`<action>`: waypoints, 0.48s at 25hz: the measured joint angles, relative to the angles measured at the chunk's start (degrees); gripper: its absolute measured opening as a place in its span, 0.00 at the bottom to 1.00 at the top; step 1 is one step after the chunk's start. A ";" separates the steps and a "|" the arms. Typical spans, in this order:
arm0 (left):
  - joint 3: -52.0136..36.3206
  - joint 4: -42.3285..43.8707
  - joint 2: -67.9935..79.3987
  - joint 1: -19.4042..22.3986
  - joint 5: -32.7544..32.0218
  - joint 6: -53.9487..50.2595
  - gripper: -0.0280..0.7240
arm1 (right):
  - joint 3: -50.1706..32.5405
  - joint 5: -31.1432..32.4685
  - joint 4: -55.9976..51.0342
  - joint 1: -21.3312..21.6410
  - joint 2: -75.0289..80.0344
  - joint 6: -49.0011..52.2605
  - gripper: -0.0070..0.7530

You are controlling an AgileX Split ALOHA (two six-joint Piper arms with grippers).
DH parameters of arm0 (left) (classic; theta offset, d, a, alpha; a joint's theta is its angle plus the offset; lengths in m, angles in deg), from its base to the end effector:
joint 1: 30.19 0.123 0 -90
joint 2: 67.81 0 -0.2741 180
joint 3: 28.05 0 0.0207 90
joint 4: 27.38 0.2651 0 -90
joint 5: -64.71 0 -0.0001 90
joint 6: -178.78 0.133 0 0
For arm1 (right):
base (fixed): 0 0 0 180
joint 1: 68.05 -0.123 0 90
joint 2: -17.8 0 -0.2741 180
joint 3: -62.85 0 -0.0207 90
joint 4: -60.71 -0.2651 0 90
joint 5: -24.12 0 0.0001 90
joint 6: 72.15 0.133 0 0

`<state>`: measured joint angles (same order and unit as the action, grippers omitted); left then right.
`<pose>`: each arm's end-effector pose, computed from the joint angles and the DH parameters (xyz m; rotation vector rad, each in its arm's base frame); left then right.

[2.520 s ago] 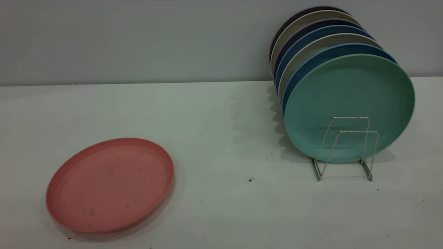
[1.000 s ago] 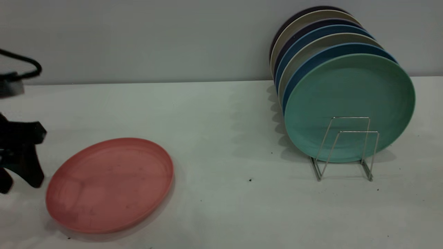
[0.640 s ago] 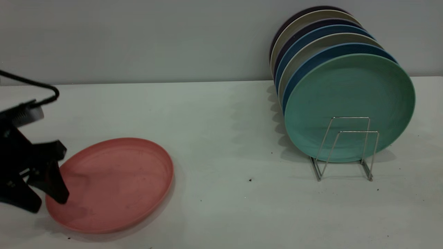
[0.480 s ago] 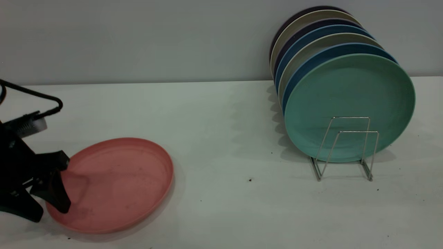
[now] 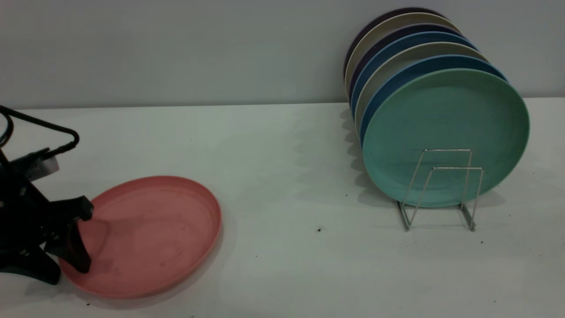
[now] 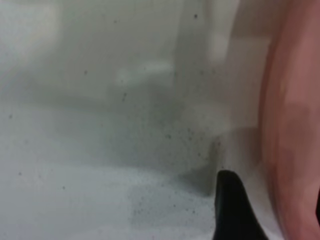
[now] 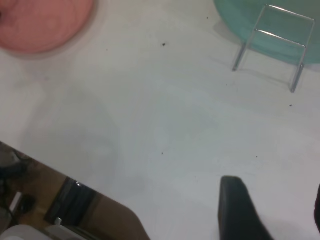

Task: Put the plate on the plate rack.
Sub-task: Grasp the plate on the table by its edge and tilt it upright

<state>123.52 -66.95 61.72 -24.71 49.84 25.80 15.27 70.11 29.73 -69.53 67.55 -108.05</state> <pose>0.3175 0.0086 -0.0326 -0.4170 2.9277 -0.2575 0.1683 0.0536 0.2257 -0.4729 2.3283 0.3613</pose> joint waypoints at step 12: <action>0.22 -0.63 0.03 0.00 2.65 -0.23 0.11 | 0.00 0.00 -0.01 0.00 0.00 0.00 0.52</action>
<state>123.73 -67.59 61.74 -24.71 52.49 25.57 15.27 70.11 29.71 -69.53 67.55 -108.05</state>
